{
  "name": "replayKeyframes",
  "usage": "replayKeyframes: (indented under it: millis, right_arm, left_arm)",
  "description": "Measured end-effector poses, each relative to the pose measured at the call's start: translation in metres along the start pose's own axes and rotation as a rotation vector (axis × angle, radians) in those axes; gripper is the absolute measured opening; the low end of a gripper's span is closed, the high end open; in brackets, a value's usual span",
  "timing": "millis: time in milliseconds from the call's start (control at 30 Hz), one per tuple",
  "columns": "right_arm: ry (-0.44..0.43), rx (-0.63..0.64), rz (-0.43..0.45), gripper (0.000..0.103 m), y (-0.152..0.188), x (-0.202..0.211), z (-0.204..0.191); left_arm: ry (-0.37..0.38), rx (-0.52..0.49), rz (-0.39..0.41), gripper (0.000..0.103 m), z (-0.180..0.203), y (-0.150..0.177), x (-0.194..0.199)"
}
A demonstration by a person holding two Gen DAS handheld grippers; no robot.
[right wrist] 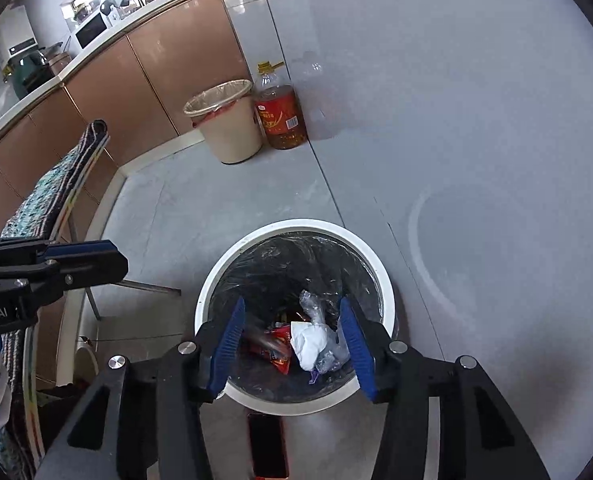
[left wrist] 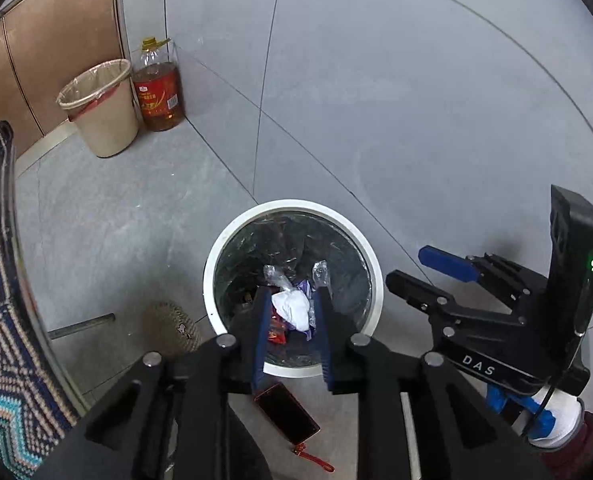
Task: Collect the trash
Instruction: 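Open both tools to drop the plastic bag and tissue into the bin, then move both tools back over the rug toward the remaining trash pile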
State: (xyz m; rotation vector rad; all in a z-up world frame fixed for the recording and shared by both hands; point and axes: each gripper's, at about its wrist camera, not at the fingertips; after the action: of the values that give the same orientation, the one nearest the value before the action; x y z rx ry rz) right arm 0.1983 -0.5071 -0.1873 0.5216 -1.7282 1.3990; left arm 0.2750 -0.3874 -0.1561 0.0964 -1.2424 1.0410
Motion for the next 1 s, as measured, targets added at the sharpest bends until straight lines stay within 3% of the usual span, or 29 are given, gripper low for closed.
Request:
replayKeyframes:
  millis: [333,500,900,967,1000]
  right_arm:
    - [-0.007,-0.005,0.059,0.049,0.004,0.044,-0.009]
    - [-0.021,-0.002,0.118,0.050,0.002,0.082,-0.017]
    - [-0.082,0.042,0.299,0.063,-0.001,0.173,-0.063]
    - [-0.094,0.057,0.332,0.064,0.000,0.190,-0.074]
    - [-0.098,0.062,0.342,0.065,0.001,0.195,-0.076]
  left_arm:
    - [-0.002,-0.043,0.068,0.021,0.017,0.013,0.050]
    - [-0.012,-0.031,0.144,0.021,0.017,0.026,0.088]
    - [-0.089,-0.008,0.367,0.021,0.007,0.081,0.203]
    - [-0.096,-0.004,0.378,0.025,0.005,0.091,0.220]
    - [-0.102,0.001,0.388,0.035,0.003,0.098,0.230]
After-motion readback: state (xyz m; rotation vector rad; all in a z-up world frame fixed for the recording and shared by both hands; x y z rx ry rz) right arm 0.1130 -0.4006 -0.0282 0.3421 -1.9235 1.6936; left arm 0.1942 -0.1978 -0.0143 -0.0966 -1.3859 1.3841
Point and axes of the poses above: each gripper's, at about its wrist camera, not at the fingertips, and x roughly against the way its jaws point, z to its right, y to its underside, and after that the axes turned 14 degrees about y, right-handed
